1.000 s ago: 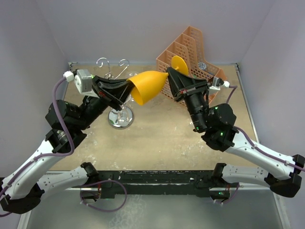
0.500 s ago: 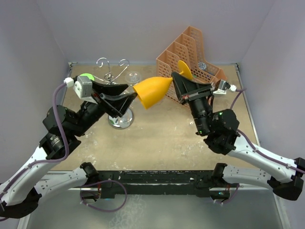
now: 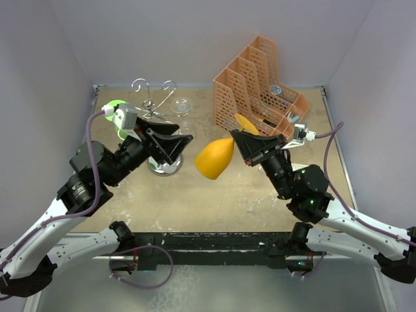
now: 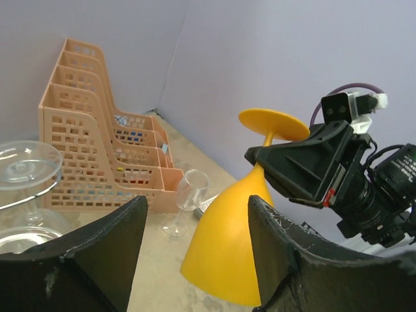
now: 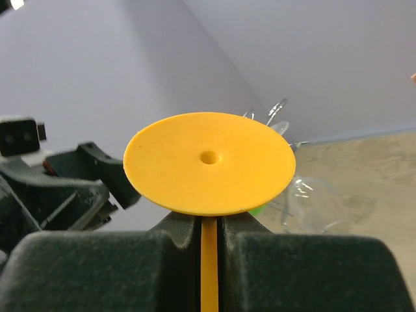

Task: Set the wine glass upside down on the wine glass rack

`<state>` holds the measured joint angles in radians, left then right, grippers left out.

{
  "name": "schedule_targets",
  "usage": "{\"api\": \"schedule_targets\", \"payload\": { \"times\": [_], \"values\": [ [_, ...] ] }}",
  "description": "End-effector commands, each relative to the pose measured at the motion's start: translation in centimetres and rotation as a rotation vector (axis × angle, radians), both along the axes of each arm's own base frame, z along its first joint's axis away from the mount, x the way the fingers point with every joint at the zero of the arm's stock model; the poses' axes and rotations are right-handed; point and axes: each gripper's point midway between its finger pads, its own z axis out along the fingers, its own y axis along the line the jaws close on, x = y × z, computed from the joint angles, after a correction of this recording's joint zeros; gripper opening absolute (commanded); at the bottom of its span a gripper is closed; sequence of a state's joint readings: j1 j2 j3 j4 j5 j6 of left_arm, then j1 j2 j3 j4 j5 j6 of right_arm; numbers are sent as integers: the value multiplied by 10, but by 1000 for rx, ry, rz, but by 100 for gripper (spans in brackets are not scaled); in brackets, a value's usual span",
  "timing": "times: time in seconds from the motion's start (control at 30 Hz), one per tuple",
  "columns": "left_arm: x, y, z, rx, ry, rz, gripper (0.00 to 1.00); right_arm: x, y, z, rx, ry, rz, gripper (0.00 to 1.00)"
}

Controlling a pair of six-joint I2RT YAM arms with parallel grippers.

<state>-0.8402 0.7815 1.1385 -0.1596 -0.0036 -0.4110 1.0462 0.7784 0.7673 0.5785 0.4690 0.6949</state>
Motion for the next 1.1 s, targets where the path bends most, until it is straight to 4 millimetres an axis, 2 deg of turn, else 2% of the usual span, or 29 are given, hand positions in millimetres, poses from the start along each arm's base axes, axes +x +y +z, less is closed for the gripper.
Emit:
{"api": "schedule_targets", "payload": {
  "times": [0.0,0.13,0.33,0.57,0.73,0.9,1.07],
  "values": [
    [4,-1,20,-91,62,14,61,-12,-3,10,-204,-243,-27,0],
    [11,-10,17,-114,136,14,61,-20,5,10,-355,-403,-26,0],
    [1,-28,23,-206,206,-99,62,-13,8,-5,-523,-478,-73,0],
    [-1,-48,9,-242,301,-178,63,-18,15,-12,-565,-536,-49,0],
    [0,-53,10,-289,342,-201,64,-20,20,-16,-598,-564,-27,0],
    [4,-71,-11,-318,496,-239,65,-17,24,-17,-650,-594,-35,0],
    [5,-81,-29,-332,580,-261,53,-14,33,-16,-678,-617,-28,0]
  ]
}}
